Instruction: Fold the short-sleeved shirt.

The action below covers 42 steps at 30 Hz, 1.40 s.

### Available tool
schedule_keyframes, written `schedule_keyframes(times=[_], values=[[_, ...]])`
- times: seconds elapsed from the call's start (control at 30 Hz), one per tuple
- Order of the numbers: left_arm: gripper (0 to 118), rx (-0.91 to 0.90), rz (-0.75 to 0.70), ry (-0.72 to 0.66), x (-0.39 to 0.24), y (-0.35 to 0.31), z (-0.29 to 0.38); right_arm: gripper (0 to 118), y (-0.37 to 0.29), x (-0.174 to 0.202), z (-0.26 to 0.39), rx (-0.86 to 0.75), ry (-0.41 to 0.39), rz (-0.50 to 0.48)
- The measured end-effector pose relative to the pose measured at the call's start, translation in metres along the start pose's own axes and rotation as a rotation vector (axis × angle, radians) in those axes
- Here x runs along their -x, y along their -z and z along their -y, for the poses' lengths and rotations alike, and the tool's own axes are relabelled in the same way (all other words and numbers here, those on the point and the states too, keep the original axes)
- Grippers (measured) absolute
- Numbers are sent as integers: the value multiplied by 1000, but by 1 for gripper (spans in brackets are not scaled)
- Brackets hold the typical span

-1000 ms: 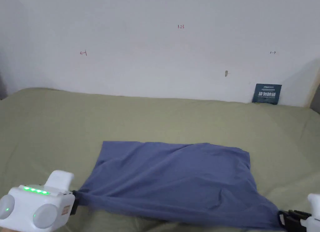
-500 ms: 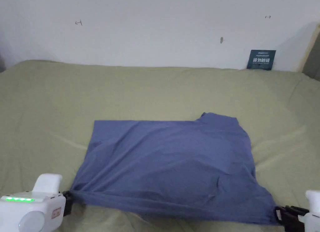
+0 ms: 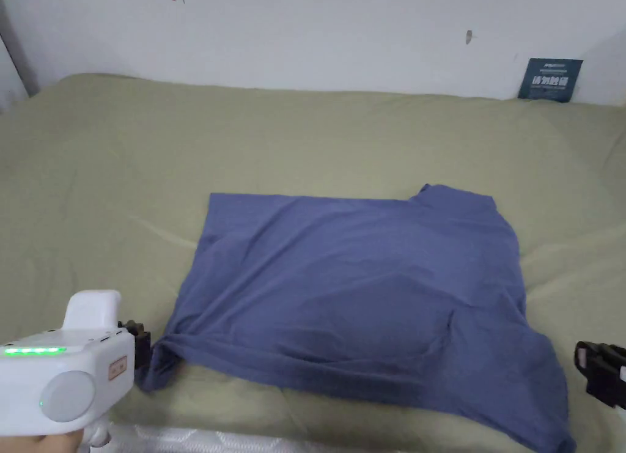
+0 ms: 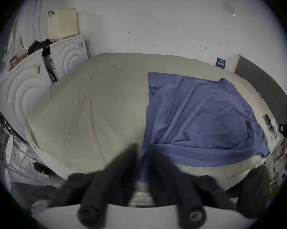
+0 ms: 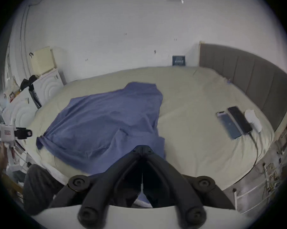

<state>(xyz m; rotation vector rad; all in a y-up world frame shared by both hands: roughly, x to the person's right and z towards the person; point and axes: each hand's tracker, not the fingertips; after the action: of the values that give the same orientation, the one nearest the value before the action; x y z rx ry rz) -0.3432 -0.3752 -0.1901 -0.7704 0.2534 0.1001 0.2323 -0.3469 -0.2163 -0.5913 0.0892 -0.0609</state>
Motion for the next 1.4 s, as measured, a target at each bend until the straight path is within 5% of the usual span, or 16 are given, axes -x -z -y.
schedule_keyframes(times=[0.27,0.33,0.37,0.4,0.63,0.67,0.7,0.77,0.8,0.83,0.9,0.93,1.07,1.13,1.2,1.4], values=[[2,85,49,-7,4,12,9,2,11,-3,10,84,-29,-40],[76,114,50,-4,5,21,10,2,12,0,13,103,-29,-39],[103,143,13,-1,5,27,11,2,14,-1,14,120,-26,-48],[107,155,5,2,7,33,12,2,17,-1,15,129,-23,-46],[96,242,23,-6,11,66,14,2,27,-7,19,170,3,-46],[82,240,30,-6,11,64,13,2,28,-8,20,177,3,-46],[49,235,31,-1,5,58,12,2,29,-9,21,185,2,-45],[6,212,49,34,4,49,9,3,32,-15,25,205,-3,-49],[5,217,55,18,4,47,8,7,32,-16,26,219,-4,-59],[5,218,48,12,2,45,7,19,32,-17,26,244,-2,-90],[5,217,60,19,-1,41,6,73,33,-20,29,266,-20,-89],[5,216,57,24,-3,40,6,74,36,-21,31,304,-35,-115],[5,220,48,30,-6,40,4,74,55,-25,49,413,-63,-75],[5,219,43,28,-6,42,2,63,56,-29,57,417,-57,-91],[5,219,39,28,-7,40,1,3,50,-32,55,424,-58,-94],[5,217,40,53,-8,42,-8,3,41,-31,30,346,-72,-101]])
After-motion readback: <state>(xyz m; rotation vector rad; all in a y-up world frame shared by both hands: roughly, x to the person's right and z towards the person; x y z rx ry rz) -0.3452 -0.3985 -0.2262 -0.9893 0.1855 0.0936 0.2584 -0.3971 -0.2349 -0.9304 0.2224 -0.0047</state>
